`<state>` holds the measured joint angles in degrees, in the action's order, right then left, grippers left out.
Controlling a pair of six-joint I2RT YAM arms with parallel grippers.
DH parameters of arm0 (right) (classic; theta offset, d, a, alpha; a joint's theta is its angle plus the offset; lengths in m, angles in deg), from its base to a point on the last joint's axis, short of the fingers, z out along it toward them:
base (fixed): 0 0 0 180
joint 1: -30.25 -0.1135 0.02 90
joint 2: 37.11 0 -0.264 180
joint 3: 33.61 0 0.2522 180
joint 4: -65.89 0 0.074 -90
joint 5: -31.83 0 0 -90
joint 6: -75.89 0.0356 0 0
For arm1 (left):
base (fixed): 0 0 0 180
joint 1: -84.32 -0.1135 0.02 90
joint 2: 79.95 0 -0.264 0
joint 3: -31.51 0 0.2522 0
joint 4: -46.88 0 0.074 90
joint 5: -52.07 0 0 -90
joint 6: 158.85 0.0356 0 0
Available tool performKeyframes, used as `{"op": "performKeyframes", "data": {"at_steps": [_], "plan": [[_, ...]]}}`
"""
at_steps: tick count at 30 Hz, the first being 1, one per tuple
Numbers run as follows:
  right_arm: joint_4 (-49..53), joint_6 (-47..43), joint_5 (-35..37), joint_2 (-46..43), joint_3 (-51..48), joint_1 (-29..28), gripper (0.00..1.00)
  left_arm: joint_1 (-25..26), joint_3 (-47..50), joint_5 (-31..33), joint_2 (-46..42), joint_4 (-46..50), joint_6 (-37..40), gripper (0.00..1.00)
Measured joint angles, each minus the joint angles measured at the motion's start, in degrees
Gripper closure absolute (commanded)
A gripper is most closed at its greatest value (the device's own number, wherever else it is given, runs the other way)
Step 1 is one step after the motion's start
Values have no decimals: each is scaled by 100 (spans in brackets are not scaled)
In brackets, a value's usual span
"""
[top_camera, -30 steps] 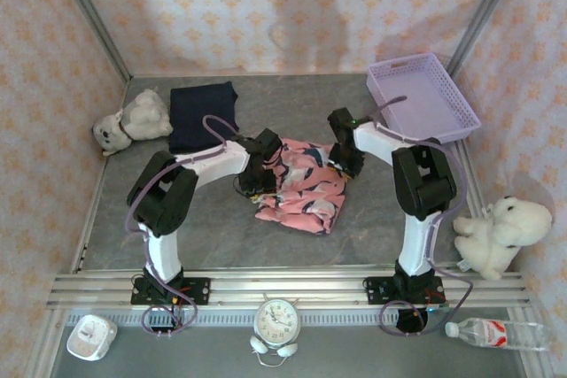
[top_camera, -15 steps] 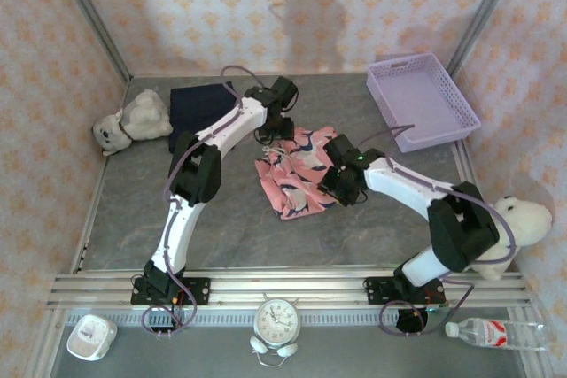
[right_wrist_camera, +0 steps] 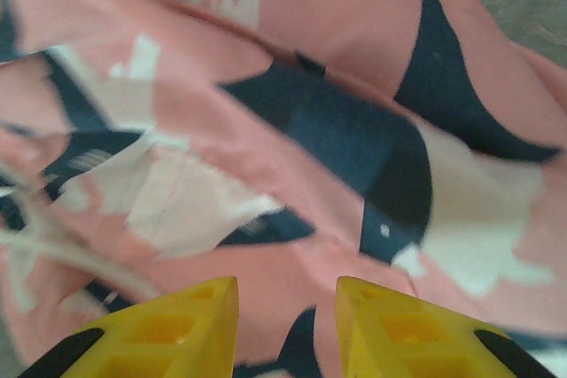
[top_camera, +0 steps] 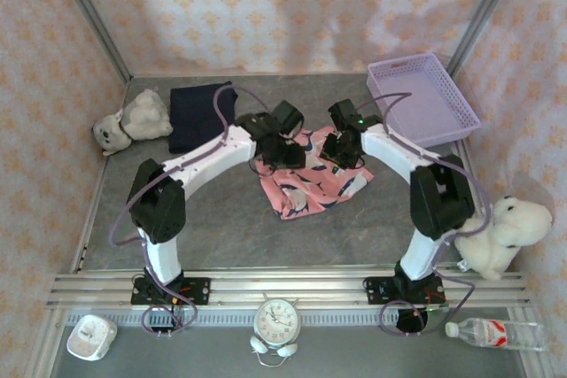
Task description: Fold and stack the mixed laundry pile
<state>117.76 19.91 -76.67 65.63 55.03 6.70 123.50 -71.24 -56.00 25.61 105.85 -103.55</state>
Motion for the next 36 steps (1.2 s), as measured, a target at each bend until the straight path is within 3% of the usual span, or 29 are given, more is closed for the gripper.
{"op": "performKeyframes", "data": {"at_steps": [8,12,19,24,29,33,36], "plan": [[0,131,28,682,94,487,66,334,1196,273,105,-164,81,59],[-61,299,20,743,20,861,67,350,1762,555,278,-157,249,65],[-315,614,-431,719,-186,1008,60,393,1762,1126,334,-9,597,66],[-188,586,-758,138,-437,979,49,146,1530,1388,269,448,608,57],[240,192,-763,-616,-138,973,50,-151,981,1298,-197,601,380,49],[435,-181,-772,-492,479,970,46,-31,789,981,-772,400,396,40],[479,-378,-767,-114,863,929,45,221,890,824,-920,240,581,39]]}}
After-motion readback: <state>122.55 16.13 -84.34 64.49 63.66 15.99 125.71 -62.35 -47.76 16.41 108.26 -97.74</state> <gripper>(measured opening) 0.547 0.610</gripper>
